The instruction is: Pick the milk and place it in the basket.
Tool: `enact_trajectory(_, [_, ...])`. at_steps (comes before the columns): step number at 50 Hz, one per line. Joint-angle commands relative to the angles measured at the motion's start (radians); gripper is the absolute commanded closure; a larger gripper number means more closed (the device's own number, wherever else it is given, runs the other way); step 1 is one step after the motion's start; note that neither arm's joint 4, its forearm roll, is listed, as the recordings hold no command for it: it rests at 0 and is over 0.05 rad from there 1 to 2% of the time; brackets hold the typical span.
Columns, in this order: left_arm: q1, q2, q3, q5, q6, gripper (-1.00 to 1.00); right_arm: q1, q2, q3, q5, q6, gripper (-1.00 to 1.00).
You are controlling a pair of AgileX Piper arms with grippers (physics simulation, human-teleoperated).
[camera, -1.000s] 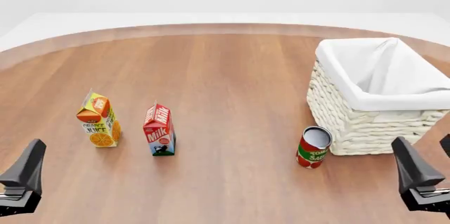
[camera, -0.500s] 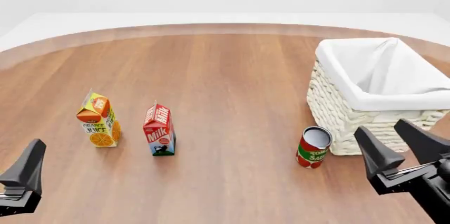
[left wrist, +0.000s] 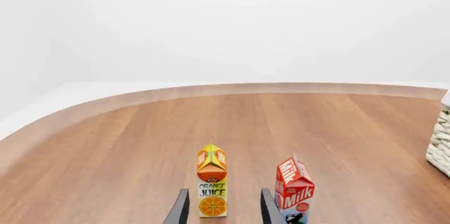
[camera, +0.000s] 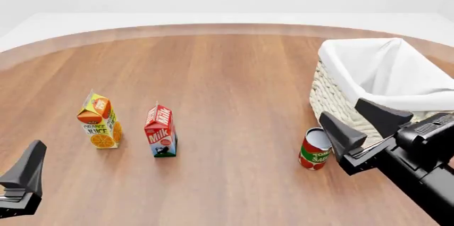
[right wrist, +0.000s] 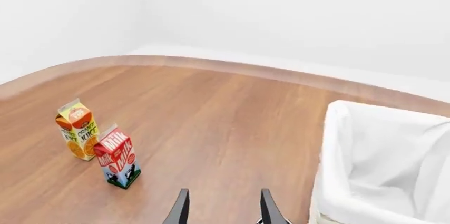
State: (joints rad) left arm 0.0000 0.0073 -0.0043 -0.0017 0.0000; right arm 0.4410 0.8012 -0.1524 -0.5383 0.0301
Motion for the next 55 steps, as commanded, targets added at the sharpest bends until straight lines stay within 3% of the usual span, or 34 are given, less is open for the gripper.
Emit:
enact_trajectory(1, [0.0, 0.0, 0.0, 0.0, 0.0, -1.0, 0.086, 0.096, -0.121, 0.05, -0.017, -1.0])
enact_trajectory(20, [0.0, 0.0, 0.0, 0.0, 0.0, -1.0, 0.187, 0.232, -0.401, 0.255, 0.007, -1.0])
enact_trajectory(23, [0.0, 0.0, 0.0, 0.0, 0.0, -1.0, 0.16, 0.238, -0.427, 0.27, 0.026, -1.0])
enact_trajectory(37, [0.0, 0.0, 0.0, 0.0, 0.0, -1.0, 0.185, 0.302, -0.53, 0.364, 0.141, -1.0])
enact_trajectory(42, [0.0, 0.0, 0.0, 0.0, 0.0, -1.0, 0.17, 0.318, -0.583, 0.41, 0.211, -1.0])
enact_trajectory(55, [0.0, 0.0, 0.0, 0.0, 0.0, -1.0, 0.173, 0.4, -0.753, 0.573, 0.225, -1.0])
